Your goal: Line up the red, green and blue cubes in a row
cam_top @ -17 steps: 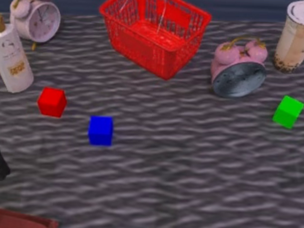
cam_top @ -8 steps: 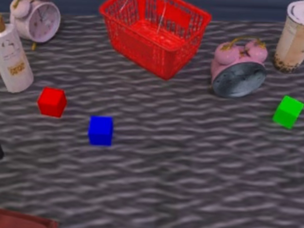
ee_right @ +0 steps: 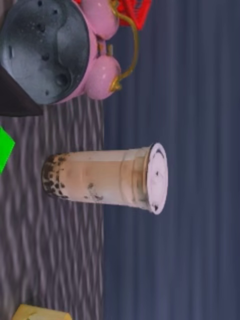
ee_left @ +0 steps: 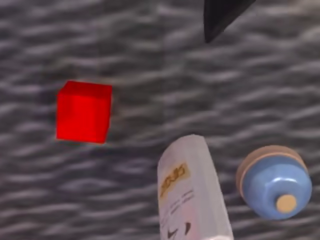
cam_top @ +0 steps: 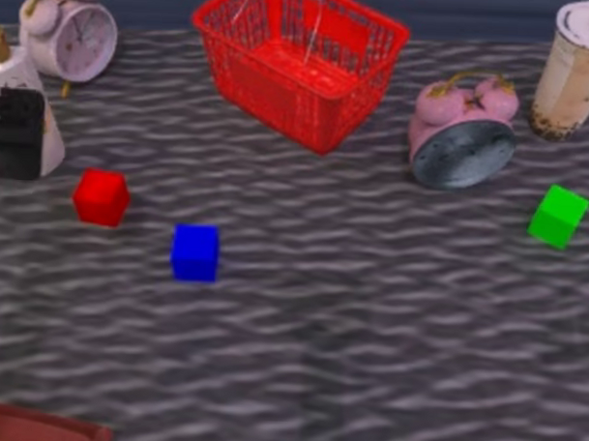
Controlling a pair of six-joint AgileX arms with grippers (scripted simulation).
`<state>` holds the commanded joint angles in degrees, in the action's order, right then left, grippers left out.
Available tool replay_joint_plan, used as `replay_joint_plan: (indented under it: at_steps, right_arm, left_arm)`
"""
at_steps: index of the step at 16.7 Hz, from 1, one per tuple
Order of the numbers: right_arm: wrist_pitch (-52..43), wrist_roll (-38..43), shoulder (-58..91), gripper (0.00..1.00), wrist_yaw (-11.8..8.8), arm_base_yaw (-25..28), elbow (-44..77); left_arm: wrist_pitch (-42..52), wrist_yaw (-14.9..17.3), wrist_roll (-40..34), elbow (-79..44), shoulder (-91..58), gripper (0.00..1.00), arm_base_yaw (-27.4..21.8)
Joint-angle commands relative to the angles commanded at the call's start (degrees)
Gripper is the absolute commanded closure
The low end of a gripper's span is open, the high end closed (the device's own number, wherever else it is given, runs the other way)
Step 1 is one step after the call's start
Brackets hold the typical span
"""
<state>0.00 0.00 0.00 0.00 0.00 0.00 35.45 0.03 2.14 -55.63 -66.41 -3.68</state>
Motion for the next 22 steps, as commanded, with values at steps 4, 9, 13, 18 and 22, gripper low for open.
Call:
replay_joint_plan:
  at_steps: [4,9,13,18,22]
  right_arm:
    - [0.0,0.0,0.0,0.0,0.0,0.0,0.0]
    - [0.0,0.0,0.0,0.0,0.0,0.0,0.0]
    - [0.0,0.0,0.0,0.0,0.0,0.0,0.0]
    - [0.0,0.0,0.0,0.0,0.0,0.0,0.0]
    - [0.0,0.0,0.0,0.0,0.0,0.0,0.0]
  left_arm:
    - [13.24,-0.19,0.82,-19.14,-24.39,0.0,-1.29]
    - [26.1,-0.14,1.45,-39.84,-48.51,0.0,-2.61]
    - [32.3,0.09,1.76,-50.91,-60.52,0.0,-3.29]
    - [34.13,0.19,1.88,-54.4,-64.05,0.0,-3.5]
    - [33.83,0.17,1.9,-54.08,-64.0,0.0,-3.2]
